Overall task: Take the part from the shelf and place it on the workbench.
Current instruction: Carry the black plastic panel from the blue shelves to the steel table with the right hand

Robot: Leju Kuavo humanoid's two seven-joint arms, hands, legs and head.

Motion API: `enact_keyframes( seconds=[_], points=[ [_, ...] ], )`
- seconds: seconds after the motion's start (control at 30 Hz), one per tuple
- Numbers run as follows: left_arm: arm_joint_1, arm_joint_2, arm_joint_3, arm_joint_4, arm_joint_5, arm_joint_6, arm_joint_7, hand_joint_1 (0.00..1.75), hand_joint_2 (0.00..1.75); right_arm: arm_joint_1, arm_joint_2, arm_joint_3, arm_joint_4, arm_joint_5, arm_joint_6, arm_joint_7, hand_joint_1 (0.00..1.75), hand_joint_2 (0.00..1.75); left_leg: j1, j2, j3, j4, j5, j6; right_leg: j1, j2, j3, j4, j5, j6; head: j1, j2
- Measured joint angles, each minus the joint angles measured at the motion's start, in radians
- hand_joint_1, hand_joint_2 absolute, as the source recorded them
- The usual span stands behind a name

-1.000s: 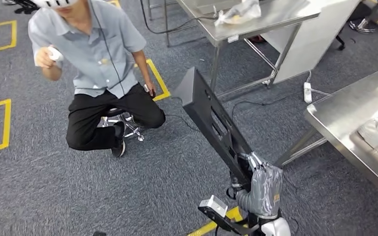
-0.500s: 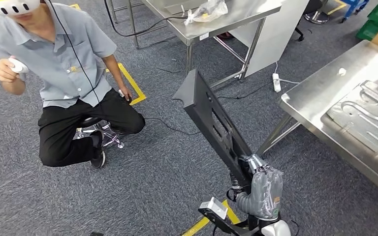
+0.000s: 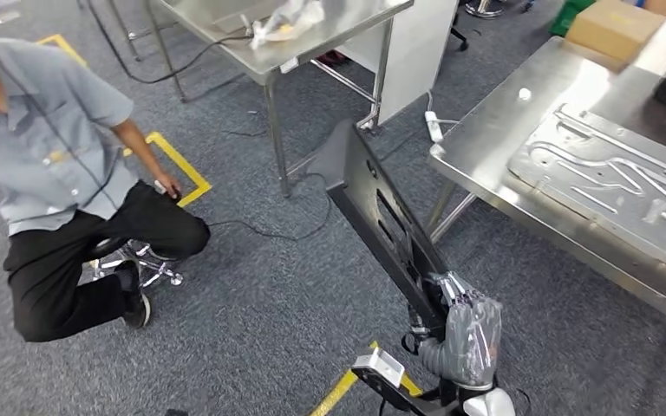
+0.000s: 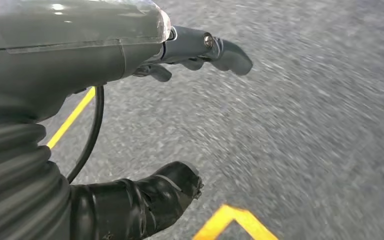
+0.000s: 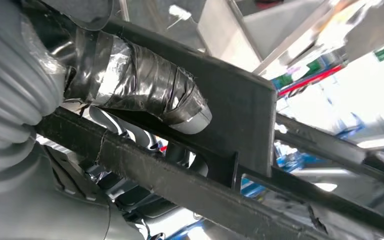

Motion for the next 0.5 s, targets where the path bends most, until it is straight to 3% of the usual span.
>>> enact_keyframes(
  seconds=[0.07,0.1,0.13,0.2,0.23,0.3,0.37,0.4,0.43,0.5],
  points=[
    [0.002,0.000,0.000,0.000,-0.001,-0.002,0.000,0.00,1.75,-0.001,0.001,0.000,0.000,0.000,0.001,-0.001,1.75,1.75,0.000,-0.028,-0.065,0.129,-0.054,-0.004,-0.002,0.025,0.000,0.002,0.000,-0.004,-0.002,0.000],
    [0.003,0.000,0.000,0.000,-0.001,-0.003,0.000,0.00,1.75,-0.001,0.001,0.000,0.000,0.000,0.001,-0.001,1.75,1.75,0.001,-0.031,-0.087,0.166,-0.058,-0.006,-0.002,0.040,0.000,0.004,-0.002,-0.004,-0.002,0.000],
    [0.003,0.000,0.000,0.000,-0.001,-0.004,0.000,0.00,1.75,0.000,0.001,0.000,0.001,0.000,0.001,-0.001,1.75,1.75,0.001,-0.032,-0.093,0.168,-0.041,-0.007,-0.003,0.055,0.000,0.008,-0.003,-0.004,-0.002,0.000],
    [0.004,0.002,0.000,0.000,-0.001,-0.007,0.000,0.00,1.75,0.000,0.001,0.000,0.001,0.000,0.001,-0.002,1.75,1.75,0.005,-0.048,-0.055,0.065,0.034,-0.007,-0.006,0.084,0.000,0.019,-0.010,0.001,-0.002,0.000],
    [0.005,0.002,0.000,0.000,0.000,-0.009,0.000,0.00,1.75,-0.001,0.001,0.000,0.001,0.001,0.001,-0.002,1.75,1.75,0.006,-0.071,-0.031,0.003,0.063,-0.007,-0.006,0.097,-0.002,0.027,-0.015,0.006,-0.002,0.000],
    [0.004,0.003,0.000,0.000,-0.001,-0.012,0.000,0.00,1.75,-0.001,0.002,0.000,0.001,0.001,0.002,-0.002,1.75,1.75,0.010,-0.106,-0.003,-0.069,0.085,-0.003,-0.006,0.117,-0.013,0.040,-0.019,0.018,-0.002,0.000],
    [0.000,0.003,0.000,0.000,-0.001,-0.013,-0.001,0.00,1.75,0.001,0.002,0.000,0.001,0.001,0.003,-0.003,1.75,1.75,0.009,-0.100,-0.001,-0.075,0.083,0.006,-0.008,0.135,-0.022,0.042,-0.016,0.029,-0.002,0.000],
    [-0.001,0.003,0.000,0.000,0.000,-0.013,-0.001,0.00,1.75,0.002,0.002,0.000,0.001,0.001,0.003,-0.003,1.75,1.75,0.009,-0.089,0.001,-0.079,0.086,0.012,-0.008,0.136,-0.023,0.043,-0.016,0.034,-0.003,0.000],
    [-0.002,0.003,0.000,0.000,0.000,-0.013,-0.001,0.00,1.75,0.002,0.002,-0.001,0.001,0.001,0.003,-0.003,1.75,1.75,0.011,-0.078,0.004,-0.084,0.088,0.019,-0.007,0.122,-0.028,0.052,-0.023,0.039,0.000,0.000],
    [0.000,0.003,0.000,0.000,0.000,-0.013,-0.001,0.00,1.75,0.000,0.001,-0.001,0.001,0.001,0.003,-0.004,1.75,1.75,0.012,-0.054,0.008,-0.093,0.092,0.031,-0.007,0.067,-0.061,0.123,-0.063,0.048,0.004,0.000]
  ],
)
